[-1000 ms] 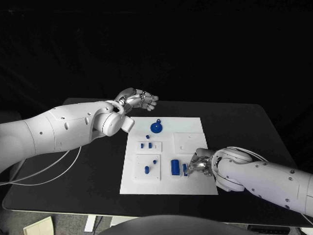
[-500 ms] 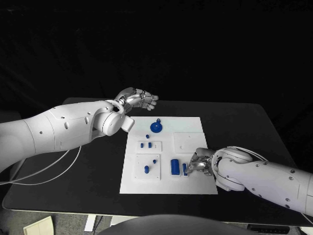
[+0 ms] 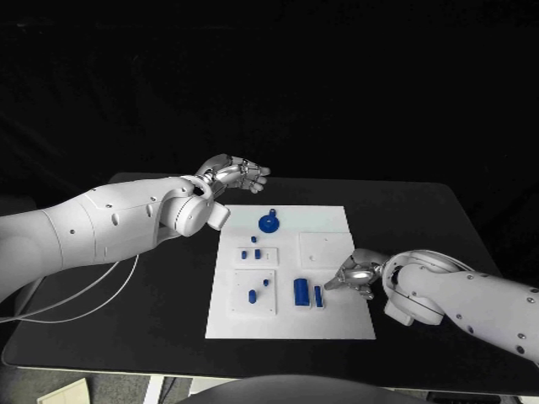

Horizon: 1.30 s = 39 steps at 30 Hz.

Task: Assemble the parts on the task board

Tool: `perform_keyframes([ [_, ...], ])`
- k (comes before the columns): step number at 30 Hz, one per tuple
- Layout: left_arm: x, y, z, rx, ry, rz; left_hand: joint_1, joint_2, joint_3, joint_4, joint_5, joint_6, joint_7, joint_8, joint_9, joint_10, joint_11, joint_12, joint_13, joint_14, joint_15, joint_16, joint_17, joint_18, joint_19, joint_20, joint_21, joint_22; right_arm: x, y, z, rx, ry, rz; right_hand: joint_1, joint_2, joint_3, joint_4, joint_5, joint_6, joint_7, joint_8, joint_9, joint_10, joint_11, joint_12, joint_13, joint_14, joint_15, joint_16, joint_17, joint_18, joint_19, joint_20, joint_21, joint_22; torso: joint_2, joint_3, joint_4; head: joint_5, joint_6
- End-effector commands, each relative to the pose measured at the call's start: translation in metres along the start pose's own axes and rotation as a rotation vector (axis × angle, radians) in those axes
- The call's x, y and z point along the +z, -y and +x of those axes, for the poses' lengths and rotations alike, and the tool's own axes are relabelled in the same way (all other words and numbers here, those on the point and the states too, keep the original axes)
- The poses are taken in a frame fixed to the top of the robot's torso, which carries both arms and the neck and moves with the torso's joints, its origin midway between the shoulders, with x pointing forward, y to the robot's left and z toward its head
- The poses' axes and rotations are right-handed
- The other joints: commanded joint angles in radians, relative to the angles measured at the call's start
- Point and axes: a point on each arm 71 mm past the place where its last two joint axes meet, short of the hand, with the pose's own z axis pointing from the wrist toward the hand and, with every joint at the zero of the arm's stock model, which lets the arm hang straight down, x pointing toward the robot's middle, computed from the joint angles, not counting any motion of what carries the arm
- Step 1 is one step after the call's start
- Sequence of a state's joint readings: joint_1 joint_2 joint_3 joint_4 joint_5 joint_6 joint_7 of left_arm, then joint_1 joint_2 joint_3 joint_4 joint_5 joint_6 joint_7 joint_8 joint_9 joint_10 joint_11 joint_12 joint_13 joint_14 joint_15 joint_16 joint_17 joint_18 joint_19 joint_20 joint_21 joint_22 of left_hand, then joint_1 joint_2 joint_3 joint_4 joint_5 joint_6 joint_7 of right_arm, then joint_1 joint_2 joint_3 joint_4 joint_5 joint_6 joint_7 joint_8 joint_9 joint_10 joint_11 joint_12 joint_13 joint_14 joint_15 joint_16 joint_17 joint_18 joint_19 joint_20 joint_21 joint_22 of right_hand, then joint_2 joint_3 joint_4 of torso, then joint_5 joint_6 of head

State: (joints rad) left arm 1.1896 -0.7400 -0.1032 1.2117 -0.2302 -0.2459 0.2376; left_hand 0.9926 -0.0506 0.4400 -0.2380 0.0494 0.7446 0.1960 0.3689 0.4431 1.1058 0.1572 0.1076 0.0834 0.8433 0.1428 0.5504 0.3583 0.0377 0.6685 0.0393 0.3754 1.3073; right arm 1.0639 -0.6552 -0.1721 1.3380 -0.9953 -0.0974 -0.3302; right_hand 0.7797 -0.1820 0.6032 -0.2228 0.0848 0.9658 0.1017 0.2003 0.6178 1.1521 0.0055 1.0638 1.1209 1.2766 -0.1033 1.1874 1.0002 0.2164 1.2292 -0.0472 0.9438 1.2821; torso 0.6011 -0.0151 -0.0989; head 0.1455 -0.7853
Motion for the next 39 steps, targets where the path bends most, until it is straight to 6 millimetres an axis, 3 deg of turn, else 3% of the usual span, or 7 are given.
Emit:
perform_keyframes([
  [1, 0.002, 0.002, -0.001, -0.015, -0.003, 0.024, -0.007, -0.002, 0.000, 0.007, 0.004, -0.009, 0.002, 0.004, -0.001, -0.007, -0.003, 0.004, -0.001, 0.007, -0.001, -0.005, 0.001, 0.018, 0.008, 0.002, -0.007, 0.018, -0.001, -0.006, -0.022, 0.187, 0.016, -0.168, 0.000, -0.011, -0.004, 0.006, 0.011, -0.038, 0.023, -0.011, -0.004, -0.020, 0.005, -0.008, -0.004, -0.016, 0.005, -0.012, -0.004, 0.045, -0.018, 0.002, -0.014, -0.005, -0.004, -0.0019, -0.0031, -0.006, 0.025],
  [23, 0.028, 0.026, -0.052, -0.142, 0.114, 0.113, -0.003, 0.003, -0.001, -0.019, 0.002, 0.005, -0.027, 0.009, -0.011, -0.027, -0.022, -0.017, -0.014, -0.061, 0.004, -0.075, -0.008, 0.015, 0.004, 0.008, -0.042, 0.004, 0.013, 0.010, -0.169, 0.766, 0.389, -0.463, 0.176, 0.114, 0.034, -0.074, 0.064, -0.139, 0.073, -0.019, -0.009, -0.317, 0.155, -0.659, -0.641, -0.501, 0.253, -0.638, -0.414, -0.070, -0.622, 0.206, -0.564, -0.276, -0.071, -0.0066, -0.0267, -0.027, 0.184],
  [32, 0.036, 0.026, -0.049, -0.157, 0.117, 0.121, -0.025, -0.011, -0.021, -0.037, 0.001, 0.004, -0.072, 0.000, -0.017, -0.071, -0.037, -0.041, -0.015, -0.128, 0.019, -0.128, -0.026, -0.006, -0.052, 0.023, -0.097, -0.013, 0.013, 0.016, -0.172, 0.783, 0.405, -0.470, 0.163, 0.132, -0.065, -0.064, 0.081, -0.169, 0.063, -0.011, -0.054, -0.216, 0.146, -0.852, -0.899, -0.480, 0.251, -0.778, -0.555, -0.043, -0.631, 0.245, -0.646, -0.343, -0.079, -0.0030, -0.0191, -0.022, 0.207],
  [33, 0.036, 0.024, -0.051, -0.122, 0.138, 0.093, -0.993, 0.051, -0.440, 0.238, -0.049, -0.745, -0.196, -0.369, -0.443, -0.378, -0.157, -0.108, -0.083, -0.843, -0.143, -0.550, -0.358, -0.038, -0.668, -0.039, -0.375, -0.401, 0.015, 0.020, -0.171, 0.757, 0.419, -0.413, -0.780, 0.182, -0.603, 0.223, -0.085, -0.966, -0.102, -0.200, -0.618, -1.152, -0.006, -1.064, -1.121, -1.277, 0.103, -1.187, -1.000, -0.216, -1.229, 0.047, -0.944, -1.282, -0.077, -0.0030, -0.0222, -0.026, 0.201],
  [35, 0.035, 0.024, -0.050, -0.123, 0.139, 0.093, -0.993, 0.051, -0.440, 0.238, -0.049, -0.745, -0.196, -0.369, -0.443, -0.403, -0.157, -0.108, -0.083, -0.843, -0.143, -0.550, -0.358, -0.038, -0.668, -0.039, -0.375, -0.430, 0.015, 0.020, -0.170, 0.758, 0.420, -0.415, -0.780, 0.182, -0.603, 0.223, -0.085, -0.966, -0.102, -0.200, -0.618, -1.152, -0.006, -1.064, -1.121, -1.277, 0.103, -1.187, -1.000, -0.216, -1.229, 0.047, -0.944, -1.282, -0.077, -0.0027, -0.0203, -0.027, 0.200],
  [36, 0.035, 0.023, -0.049, -0.123, 0.140, 0.094, -0.993, 0.051, -0.440, 0.238, -0.049, -0.745, -0.196, -0.369, -0.443, -1.106, -0.157, -0.108, -0.083, -0.843, -0.143, -0.550, -0.358, -0.038, -0.668, -0.039, -0.375, -0.461, 0.014, 0.019, -0.170, 0.759, 0.422, -0.417, -0.780, 0.182, -0.603, 0.223, -0.085, -0.966, -0.102, -0.200, -0.618, -1.152, -0.006, -1.064, -1.121, -1.277, 0.103, -1.187, -1.000, -0.216, -1.229, 0.047, -0.944, -1.282, -0.077, -0.0023, -0.0178, -0.030, 0.200],
  [39, 0.033, 0.021, -0.042, -0.129, 0.147, 0.098, -0.993, 0.051, -0.440, 0.238, -0.049, -0.745, -0.196, -0.369, -0.443, -1.106, -0.157, -0.108, -0.083, -0.843, -0.143, -0.550, -0.358, -0.038, -0.668, -0.039, -0.375, -0.570, 0.012, 0.016, -0.168, 0.768, 0.436, -0.429, -0.780, 0.182, -0.603, 0.223, -0.085, -0.966, -0.102, -0.200, -0.618, -1.152, -0.006, -1.064, -1.121, -1.277, 0.103, -1.187, -1.000, -0.216, -1.229, 0.047, -0.944, -1.282, -0.074, 0.0001, -0.0013, -0.046, 0.198],
])
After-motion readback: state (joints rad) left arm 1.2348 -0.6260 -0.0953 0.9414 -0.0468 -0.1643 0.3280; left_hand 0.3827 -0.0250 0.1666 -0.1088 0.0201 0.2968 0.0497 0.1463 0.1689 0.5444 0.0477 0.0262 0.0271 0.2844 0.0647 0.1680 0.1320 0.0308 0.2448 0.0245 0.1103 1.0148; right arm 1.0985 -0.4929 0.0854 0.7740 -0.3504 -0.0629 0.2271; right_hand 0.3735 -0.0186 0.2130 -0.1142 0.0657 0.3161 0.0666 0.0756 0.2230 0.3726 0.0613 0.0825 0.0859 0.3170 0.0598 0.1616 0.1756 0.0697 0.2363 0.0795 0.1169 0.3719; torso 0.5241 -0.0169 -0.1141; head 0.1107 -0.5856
